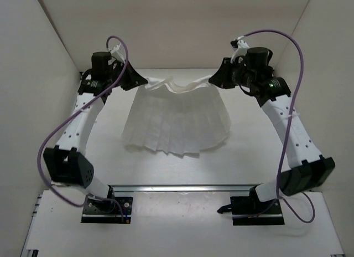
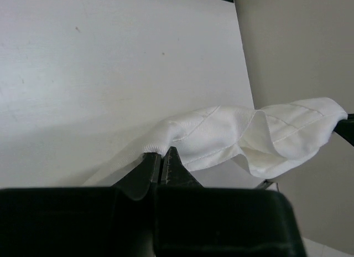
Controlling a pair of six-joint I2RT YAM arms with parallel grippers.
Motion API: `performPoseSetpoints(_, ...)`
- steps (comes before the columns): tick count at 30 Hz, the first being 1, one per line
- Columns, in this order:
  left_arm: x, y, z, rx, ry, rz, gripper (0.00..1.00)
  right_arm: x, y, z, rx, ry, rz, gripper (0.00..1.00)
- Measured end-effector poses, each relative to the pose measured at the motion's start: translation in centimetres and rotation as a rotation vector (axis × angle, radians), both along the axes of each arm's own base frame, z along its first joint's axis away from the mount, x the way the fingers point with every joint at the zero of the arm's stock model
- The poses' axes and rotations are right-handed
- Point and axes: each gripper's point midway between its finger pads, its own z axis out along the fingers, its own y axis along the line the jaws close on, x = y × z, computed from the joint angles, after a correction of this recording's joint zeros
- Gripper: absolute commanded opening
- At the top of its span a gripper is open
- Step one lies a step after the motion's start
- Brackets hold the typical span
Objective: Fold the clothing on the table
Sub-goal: Fold the skirt
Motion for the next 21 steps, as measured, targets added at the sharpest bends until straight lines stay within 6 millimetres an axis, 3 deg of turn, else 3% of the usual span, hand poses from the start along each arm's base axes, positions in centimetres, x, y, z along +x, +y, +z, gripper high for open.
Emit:
performPoseSetpoints(3,3.7,-0.5,0.2,0.014,0.02,-0.009,0.0,3.1,0.6,1.0,-0.023,-0.008,-0.01,0.0)
performPoseSetpoints(4,5.1,-0.6,1.2,0.019,-0.005,-0.011,0.0,3.9,0.8,1.9,-0.03,-0.031,-0.012,0.0)
performPoseSetpoints(6,6.1,-0.6,2.9,0.029,-0.048,-0.01,0.0,4.9,0.9,3.8,-0.036,-0.079,-0.024,0.0)
performPoseSetpoints(10,4.7,0.0,6.5,0.038,-0.144,-0.004,0.0,4.4,0.0,6.9,-0.035,-0.166,-0.047,0.0)
performPoseSetpoints(12,3.1,0.3,7.5,0.033,-0.19,-0.001,0.0,3.6,-0.6,6.7,-0.035,-0.169,-0.056,0.0)
performPoseSetpoints(13,1.9,0.4,7.0,0.029,-0.201,0.001,0.0,3.4,-0.9,6.1,-0.034,-0.171,-0.061,0.0)
performPoseSetpoints(15,-0.3,0.5,4.7,0.019,-0.184,0.001,0.0,2.8,-1.5,3.1,-0.043,-0.12,-0.072,0.0)
performPoseSetpoints(16,-1.3,0.5,3.0,0.016,-0.157,0.0,0.0,2.5,-1.8,0.5,-0.052,-0.072,-0.077,0.01)
performPoseSetpoints(18,-2.9,0.5,-2.4,0.015,-0.062,0.001,0.0,2.1,-2.3,-5.3,-0.063,0.042,-0.095,0.0)
performPoseSetpoints(19,-3.3,0.4,-5.0,0.016,-0.013,0.0,0.0,1.5,-2.5,-9.4,-0.072,0.139,-0.105,0.0)
performPoseSetpoints(21,-5.0,0.5,-12.7,0.026,0.149,0.008,0.0,-0.1,-2.9,-15.9,-0.091,0.29,-0.12,0.0)
